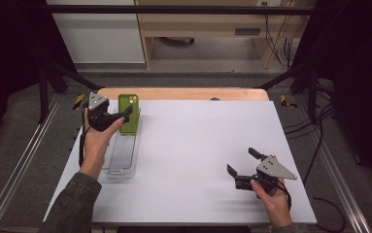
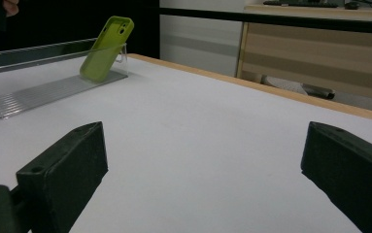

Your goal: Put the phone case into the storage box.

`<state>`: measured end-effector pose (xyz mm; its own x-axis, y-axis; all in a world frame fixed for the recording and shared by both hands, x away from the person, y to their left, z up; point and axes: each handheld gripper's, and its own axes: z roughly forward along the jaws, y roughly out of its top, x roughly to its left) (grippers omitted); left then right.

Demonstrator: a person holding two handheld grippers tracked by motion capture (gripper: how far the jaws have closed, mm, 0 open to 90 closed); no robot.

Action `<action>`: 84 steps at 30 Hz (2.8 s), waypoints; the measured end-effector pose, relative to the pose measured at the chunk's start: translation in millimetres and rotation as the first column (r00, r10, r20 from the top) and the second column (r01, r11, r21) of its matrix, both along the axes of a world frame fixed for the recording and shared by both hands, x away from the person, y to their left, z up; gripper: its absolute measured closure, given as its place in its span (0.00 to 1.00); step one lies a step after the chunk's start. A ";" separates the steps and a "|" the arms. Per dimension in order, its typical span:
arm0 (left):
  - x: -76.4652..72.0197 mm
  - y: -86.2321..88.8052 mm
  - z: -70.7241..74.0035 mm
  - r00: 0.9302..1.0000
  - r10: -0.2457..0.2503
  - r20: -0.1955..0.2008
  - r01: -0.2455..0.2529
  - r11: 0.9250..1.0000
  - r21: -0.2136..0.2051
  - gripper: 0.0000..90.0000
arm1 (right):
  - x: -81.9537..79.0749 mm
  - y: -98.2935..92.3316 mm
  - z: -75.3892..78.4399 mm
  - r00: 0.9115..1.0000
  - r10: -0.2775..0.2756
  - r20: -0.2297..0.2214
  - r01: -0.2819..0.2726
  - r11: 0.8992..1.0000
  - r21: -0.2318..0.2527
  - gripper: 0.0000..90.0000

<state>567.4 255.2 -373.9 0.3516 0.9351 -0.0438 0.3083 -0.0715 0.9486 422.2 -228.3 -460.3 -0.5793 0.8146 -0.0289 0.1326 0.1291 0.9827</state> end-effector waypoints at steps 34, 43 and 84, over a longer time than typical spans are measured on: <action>-35.9 -8.1 14.0 0.988 -0.130 0.084 0.132 0.991 -0.017 0.03 | -0.6 0.1 0.2 1.000 -0.001 0.003 0.001 1.000 -0.002 0.03; -51.4 -5.8 16.4 0.979 -0.169 0.116 0.171 0.985 -0.005 0.02 | -0.9 -0.3 0.4 1.000 -0.001 0.003 0.001 1.000 -0.001 0.03; -117.0 29.4 -15.4 0.961 -0.198 0.194 0.208 0.978 -0.031 0.01 | -1.4 1.2 0.3 1.000 0.000 0.004 0.000 1.000 -0.004 0.03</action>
<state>450.4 284.5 -389.2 0.5400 0.8416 -0.0039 0.1071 -0.0640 0.9922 420.8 -227.1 -460.0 -0.5792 0.8144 -0.0343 0.1286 0.1329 0.9828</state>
